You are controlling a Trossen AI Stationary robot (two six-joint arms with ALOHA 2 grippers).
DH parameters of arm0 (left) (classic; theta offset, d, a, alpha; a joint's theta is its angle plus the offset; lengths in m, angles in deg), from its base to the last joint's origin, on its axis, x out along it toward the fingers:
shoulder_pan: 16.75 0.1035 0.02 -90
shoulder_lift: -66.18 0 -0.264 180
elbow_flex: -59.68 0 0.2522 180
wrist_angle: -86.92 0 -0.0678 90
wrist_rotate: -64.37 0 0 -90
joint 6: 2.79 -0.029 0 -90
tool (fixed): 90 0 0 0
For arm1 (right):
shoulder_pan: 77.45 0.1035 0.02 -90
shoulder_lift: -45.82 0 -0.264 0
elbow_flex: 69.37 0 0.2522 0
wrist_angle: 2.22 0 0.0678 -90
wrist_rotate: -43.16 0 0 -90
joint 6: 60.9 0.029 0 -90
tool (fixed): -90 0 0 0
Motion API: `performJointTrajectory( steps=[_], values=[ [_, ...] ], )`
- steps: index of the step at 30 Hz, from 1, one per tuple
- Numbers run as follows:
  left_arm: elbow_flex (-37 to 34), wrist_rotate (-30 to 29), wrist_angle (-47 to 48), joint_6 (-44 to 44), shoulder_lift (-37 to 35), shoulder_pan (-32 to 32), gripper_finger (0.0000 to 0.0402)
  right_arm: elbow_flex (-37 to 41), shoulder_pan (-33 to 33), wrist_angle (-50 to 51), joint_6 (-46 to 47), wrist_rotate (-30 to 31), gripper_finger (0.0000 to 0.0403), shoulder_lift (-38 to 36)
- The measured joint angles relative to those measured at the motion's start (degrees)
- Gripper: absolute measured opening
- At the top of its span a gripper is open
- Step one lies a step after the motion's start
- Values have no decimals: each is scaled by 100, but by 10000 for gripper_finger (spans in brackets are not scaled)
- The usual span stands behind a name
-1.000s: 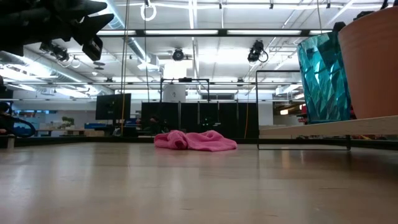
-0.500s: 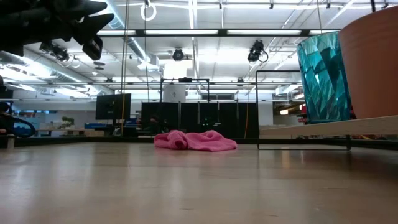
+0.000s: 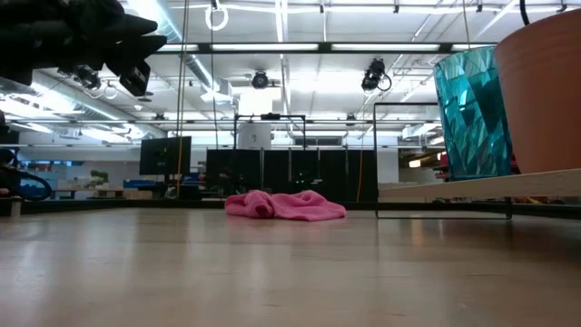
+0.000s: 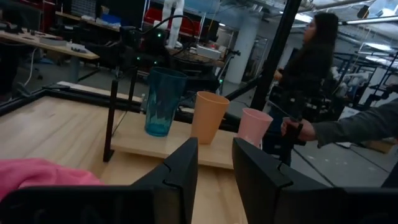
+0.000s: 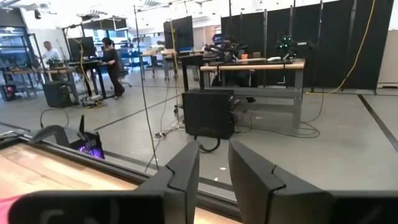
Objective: Stack small to large cups/mugs on shelf
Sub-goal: Return to Home Position
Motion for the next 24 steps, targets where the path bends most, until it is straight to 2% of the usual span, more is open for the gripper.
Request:
performJointTrajectory(
  steps=[5, 11, 13, 24],
  values=[
    [0, -23, 90, -172, -2, 0, 107, 0, 0, 21, -49, 0, 94, 0],
    [-2, -624, 328, -243, 0, 1, 107, 0, 0, 38, -168, 0, 94, 0],
    [-2, -653, 313, -190, -28, 1, 107, 0, 0, 38, -138, 0, 94, 0],
    [-4, -645, 608, -274, -1089, 149, 107, 0, 0, 38, -79, 0, 94, 0]
  ],
)
